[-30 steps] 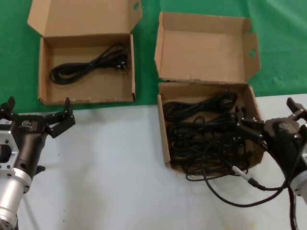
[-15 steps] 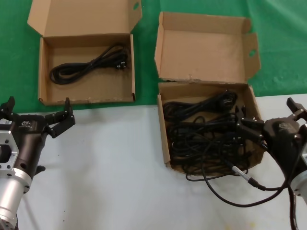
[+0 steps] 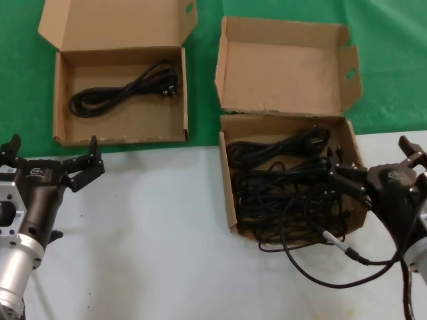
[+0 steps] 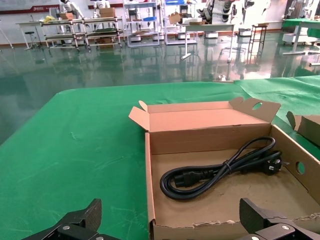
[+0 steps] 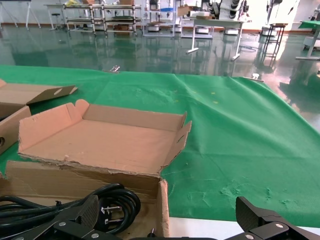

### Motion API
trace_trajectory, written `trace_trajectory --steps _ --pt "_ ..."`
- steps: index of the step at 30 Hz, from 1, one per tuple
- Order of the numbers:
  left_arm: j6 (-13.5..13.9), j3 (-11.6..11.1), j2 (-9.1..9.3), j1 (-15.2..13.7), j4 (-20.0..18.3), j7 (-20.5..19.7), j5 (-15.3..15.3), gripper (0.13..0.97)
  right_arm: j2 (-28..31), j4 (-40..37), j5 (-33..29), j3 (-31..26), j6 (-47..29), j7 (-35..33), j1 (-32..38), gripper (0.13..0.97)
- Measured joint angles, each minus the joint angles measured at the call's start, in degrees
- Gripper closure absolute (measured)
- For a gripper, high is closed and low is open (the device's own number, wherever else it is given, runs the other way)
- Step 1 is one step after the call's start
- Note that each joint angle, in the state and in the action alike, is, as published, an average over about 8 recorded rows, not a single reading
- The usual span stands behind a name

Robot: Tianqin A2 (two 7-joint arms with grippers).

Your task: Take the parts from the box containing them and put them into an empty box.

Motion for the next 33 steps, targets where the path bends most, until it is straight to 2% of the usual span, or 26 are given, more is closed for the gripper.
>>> trace_trajectory --steps 33 --pt "0.0 0.0 0.00 0.0 0.0 0.0 0.0 0.132 0.0 0.0 0.0 0.0 0.0 0.0 0.0 0.129"
